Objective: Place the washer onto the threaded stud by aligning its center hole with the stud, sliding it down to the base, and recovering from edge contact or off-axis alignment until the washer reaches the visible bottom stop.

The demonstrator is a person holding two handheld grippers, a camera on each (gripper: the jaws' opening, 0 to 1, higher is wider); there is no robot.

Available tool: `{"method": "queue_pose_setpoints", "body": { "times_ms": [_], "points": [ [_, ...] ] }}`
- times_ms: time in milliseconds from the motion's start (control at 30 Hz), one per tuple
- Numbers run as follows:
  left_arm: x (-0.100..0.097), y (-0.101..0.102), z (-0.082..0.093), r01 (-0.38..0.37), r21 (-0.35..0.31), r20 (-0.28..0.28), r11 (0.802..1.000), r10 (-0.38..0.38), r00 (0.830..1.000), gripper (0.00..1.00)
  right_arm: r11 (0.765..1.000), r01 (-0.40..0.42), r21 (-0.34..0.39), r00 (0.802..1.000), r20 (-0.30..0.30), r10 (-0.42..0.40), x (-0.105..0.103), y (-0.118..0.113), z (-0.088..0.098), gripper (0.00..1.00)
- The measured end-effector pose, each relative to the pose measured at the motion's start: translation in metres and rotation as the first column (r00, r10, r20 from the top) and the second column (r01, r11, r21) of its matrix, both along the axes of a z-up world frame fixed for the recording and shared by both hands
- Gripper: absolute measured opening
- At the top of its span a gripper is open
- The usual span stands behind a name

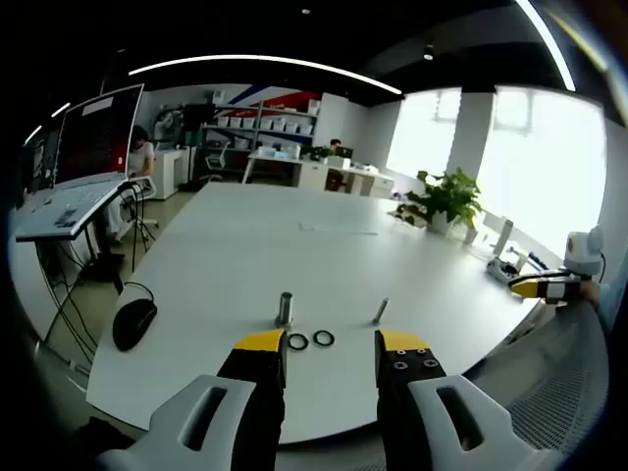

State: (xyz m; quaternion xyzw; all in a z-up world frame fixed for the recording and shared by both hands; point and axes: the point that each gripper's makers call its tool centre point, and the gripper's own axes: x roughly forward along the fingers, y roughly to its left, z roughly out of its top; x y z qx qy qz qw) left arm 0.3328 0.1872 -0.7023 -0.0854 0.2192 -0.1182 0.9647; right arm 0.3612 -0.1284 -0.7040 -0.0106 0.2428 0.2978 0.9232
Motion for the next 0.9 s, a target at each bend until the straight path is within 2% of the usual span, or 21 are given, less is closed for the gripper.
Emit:
{"method": "queue_pose_setpoints", "body": {
  "times_ms": [400, 900],
  "points": [
    [-0.0011, -0.0013, -0.0012, 0.0, 0.007, -0.011, 1.0, 0.0, 1.0, 0.33, 1.0, 0.002, 0.004, 1.0, 0.005, -0.002, 0.0005, -0.0002, 0.0008, 0.16],
    [-0.0007, 0.0005, 0.0005, -0.015, -0.001, -0.003, 1.0, 0.015, 1.0, 0.31, 1.0, -0.016, -0.014, 1.0, -0.025, 0.016, -0.0014, 0.0016, -0.0047, 0.16]
  ]
}}
